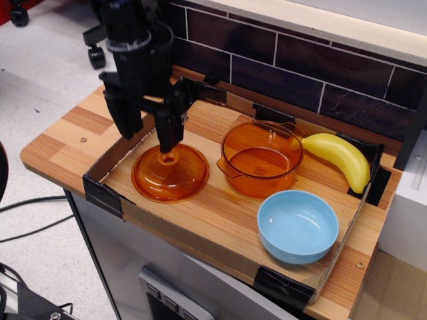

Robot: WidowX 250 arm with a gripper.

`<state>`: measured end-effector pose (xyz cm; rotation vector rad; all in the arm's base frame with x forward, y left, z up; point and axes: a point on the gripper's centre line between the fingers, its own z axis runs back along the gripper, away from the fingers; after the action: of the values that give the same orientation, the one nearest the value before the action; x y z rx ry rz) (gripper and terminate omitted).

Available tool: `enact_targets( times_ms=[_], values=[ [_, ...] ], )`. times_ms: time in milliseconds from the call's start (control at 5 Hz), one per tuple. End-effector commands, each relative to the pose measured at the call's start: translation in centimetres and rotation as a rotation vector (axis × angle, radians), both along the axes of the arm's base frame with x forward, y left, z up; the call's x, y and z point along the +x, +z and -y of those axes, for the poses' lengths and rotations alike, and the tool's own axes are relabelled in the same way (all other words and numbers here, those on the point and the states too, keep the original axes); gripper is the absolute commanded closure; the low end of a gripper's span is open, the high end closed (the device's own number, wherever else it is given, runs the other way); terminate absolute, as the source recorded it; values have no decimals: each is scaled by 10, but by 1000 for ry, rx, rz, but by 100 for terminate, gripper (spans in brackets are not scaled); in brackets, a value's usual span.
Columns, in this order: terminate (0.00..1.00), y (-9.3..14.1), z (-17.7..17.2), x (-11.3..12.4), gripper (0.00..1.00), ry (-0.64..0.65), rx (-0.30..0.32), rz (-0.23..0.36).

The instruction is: Put lid on pot

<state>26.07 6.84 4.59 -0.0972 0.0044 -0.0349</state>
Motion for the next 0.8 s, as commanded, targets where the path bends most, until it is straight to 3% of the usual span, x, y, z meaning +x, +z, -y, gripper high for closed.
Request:
enact_targets(
  times_ms=[0, 600],
  values=[
    [0, -3, -2, 5, 0, -29, 5, 70],
    [0, -23, 7, 11, 0, -57, 26, 59]
  ],
)
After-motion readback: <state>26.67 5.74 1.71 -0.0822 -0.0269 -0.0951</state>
